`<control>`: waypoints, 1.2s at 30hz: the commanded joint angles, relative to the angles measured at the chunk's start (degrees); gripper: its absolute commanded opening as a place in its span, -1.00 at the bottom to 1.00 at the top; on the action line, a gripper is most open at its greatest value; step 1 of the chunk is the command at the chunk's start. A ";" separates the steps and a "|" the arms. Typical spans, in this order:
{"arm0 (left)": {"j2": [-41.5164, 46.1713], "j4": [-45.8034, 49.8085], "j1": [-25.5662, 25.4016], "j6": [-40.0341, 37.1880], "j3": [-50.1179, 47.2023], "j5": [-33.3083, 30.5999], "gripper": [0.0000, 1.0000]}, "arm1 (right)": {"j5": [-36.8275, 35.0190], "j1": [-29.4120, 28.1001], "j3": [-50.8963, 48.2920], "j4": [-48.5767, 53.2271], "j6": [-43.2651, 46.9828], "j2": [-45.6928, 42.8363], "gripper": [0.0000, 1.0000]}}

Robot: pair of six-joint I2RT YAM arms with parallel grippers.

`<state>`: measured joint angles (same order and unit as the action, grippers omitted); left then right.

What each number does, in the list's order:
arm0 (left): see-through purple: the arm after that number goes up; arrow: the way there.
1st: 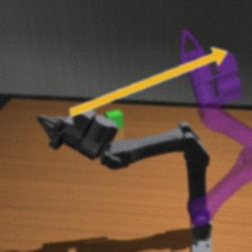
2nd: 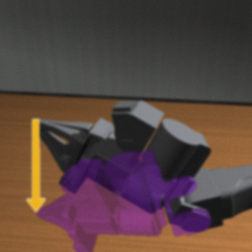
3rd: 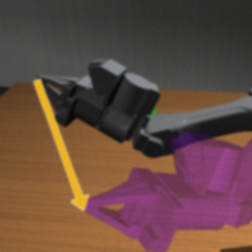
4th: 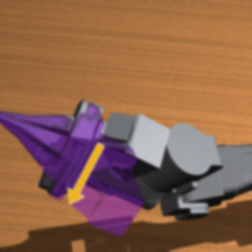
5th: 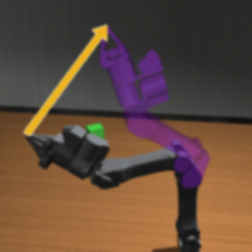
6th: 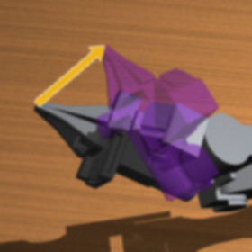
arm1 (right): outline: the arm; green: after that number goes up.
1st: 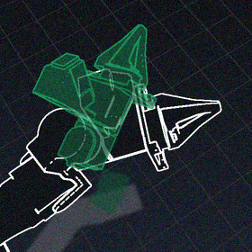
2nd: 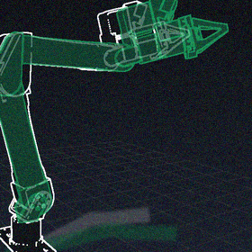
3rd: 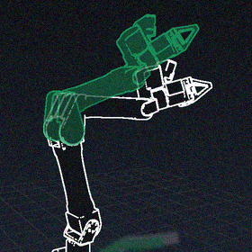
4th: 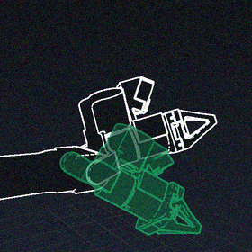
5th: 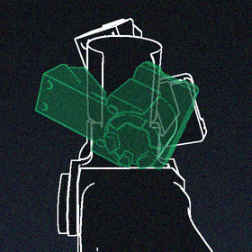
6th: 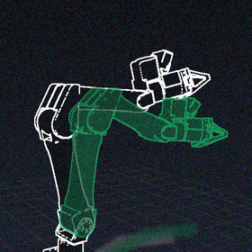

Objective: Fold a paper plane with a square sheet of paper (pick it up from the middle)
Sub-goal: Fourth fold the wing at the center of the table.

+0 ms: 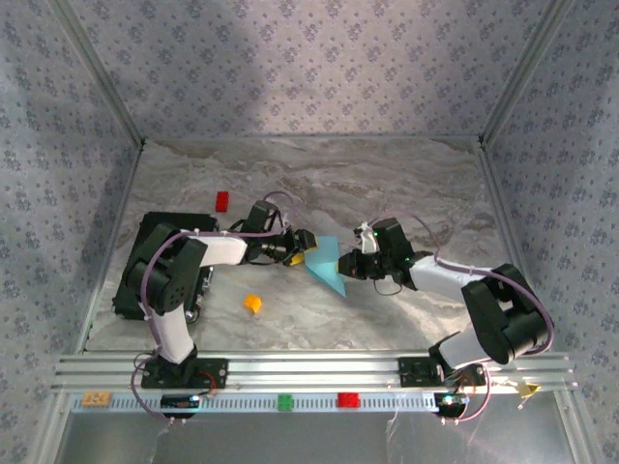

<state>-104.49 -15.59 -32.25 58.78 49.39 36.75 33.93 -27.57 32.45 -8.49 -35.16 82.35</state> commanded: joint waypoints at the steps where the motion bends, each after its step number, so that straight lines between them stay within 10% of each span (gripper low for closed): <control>1: -1.58 -3.80 0.07 1.40 1.50 2.47 -0.05 | 0.04 0.49 -1.09 0.04 -0.44 -1.06 -0.83; 14: 0.44 -10.16 -0.01 4.67 -2.25 -1.04 -0.97 | -16.78 -2.56 0.29 14.19 3.26 -9.40 -0.14; 23: 4.57 -6.13 -1.54 4.16 -3.86 -7.52 -0.96 | -36.72 -14.61 -3.12 6.70 12.62 -14.38 0.19; 36: 2.42 -6.61 -3.09 4.06 -0.71 -4.43 -0.63 | -55.05 -31.85 -9.30 -9.92 35.81 -9.77 -0.09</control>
<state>-101.69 -21.67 -35.05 63.16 46.89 30.89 -15.42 -57.19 24.29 -13.56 -6.28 71.00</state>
